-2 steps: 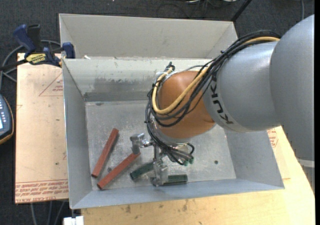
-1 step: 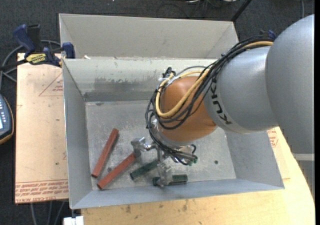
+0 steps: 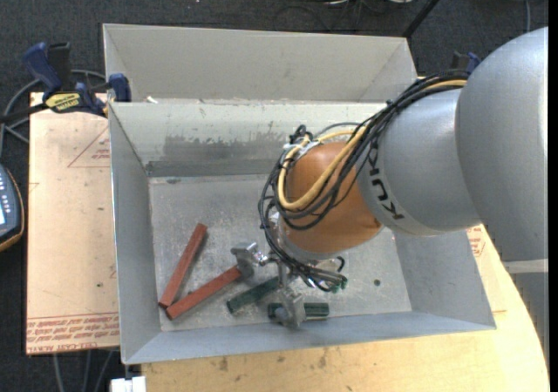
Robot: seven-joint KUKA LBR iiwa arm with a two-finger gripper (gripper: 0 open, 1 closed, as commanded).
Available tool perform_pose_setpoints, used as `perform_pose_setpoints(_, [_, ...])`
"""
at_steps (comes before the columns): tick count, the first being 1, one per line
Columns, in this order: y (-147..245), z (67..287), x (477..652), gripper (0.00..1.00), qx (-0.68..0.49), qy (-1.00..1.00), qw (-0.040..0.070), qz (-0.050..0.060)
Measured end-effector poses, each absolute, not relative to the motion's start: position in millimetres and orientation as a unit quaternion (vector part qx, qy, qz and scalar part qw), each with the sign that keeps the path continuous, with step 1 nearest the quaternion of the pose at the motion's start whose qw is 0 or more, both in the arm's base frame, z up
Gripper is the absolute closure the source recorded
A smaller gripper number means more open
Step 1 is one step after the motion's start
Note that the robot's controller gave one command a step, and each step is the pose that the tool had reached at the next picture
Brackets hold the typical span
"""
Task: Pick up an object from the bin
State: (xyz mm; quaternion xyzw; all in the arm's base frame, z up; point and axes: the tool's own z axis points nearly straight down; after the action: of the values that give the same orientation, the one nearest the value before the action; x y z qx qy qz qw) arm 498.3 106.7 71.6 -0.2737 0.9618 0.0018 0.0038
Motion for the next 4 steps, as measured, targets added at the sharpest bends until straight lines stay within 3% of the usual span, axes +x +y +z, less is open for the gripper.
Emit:
perform_pose_setpoints(1, [106.3, 73.9, 499.3, 1.0, -0.274, 0.962, 0.004, 0.001])
perform_pose_setpoints(2, [131.1, 73.6, 507.2, 1.0, -0.286, 0.958, 0.003, -0.001])
perform_pose_setpoints(3, [143.8, 248.1, 516.0, 1.0, -0.321, 0.947, 0.006, 0.0])
perform_pose_setpoints(4, [173.0, 152.8, 540.1, 1.0, -0.313, 0.95, -0.002, 0.001])
